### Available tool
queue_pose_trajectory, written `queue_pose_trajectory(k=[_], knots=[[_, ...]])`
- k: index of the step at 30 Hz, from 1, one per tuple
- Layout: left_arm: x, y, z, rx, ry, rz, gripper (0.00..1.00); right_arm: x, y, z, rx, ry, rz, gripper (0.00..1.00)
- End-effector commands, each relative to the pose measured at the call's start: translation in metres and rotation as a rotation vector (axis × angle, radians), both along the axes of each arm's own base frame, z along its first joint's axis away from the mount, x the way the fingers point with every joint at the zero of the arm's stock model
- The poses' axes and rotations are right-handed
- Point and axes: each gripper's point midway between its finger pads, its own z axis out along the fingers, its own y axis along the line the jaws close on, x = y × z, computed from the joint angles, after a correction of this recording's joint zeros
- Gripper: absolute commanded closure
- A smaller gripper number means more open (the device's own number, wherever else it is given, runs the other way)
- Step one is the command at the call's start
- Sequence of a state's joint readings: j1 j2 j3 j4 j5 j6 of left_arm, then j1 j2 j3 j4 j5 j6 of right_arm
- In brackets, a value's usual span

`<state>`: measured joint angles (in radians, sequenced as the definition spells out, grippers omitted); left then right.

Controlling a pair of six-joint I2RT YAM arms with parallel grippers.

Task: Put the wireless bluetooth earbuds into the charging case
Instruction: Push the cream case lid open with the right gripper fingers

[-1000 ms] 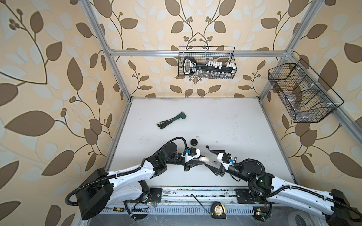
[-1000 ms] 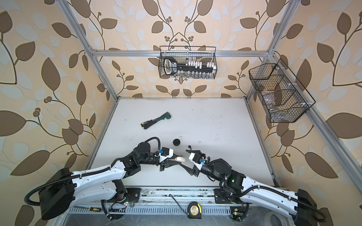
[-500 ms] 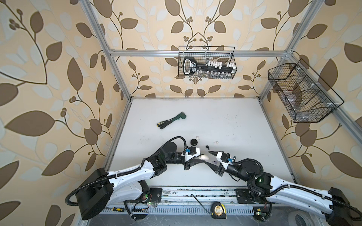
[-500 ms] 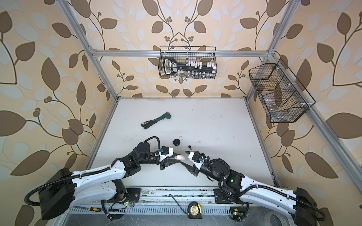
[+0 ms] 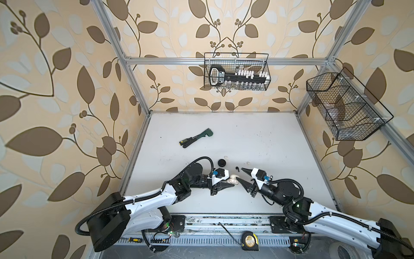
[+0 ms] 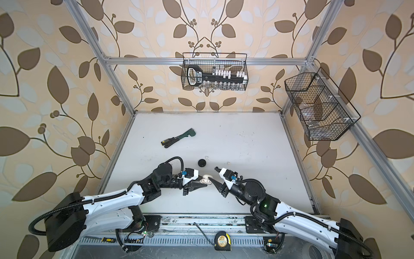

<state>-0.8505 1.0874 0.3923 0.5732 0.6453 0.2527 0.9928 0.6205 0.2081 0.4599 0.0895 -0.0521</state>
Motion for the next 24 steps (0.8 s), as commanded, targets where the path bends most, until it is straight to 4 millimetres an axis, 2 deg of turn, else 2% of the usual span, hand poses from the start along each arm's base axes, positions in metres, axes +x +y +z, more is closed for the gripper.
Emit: queue_pose_trajectory(k=[1, 10, 19, 24], knots=[[-0.018, -0.002, 0.021, -0.079, -0.054, -0.087, 1.0, 0.011, -0.01, -0.01, -0.016, 0.018, -0.078, 0.51], [-0.015, 0.001, 0.023, -0.127, -0.069, -0.055, 1.0, 0.021, -0.019, -0.007, 0.006, 0.052, -0.147, 0.49], [-0.01, 0.002, 0.022, -0.192, -0.064, -0.016, 1.0, 0.021, -0.022, 0.0, 0.049, 0.075, -0.156, 0.46], [-0.008, 0.003, 0.022, -0.22, -0.06, -0.003, 1.0, 0.024, -0.026, 0.004, 0.08, 0.098, -0.186, 0.38]])
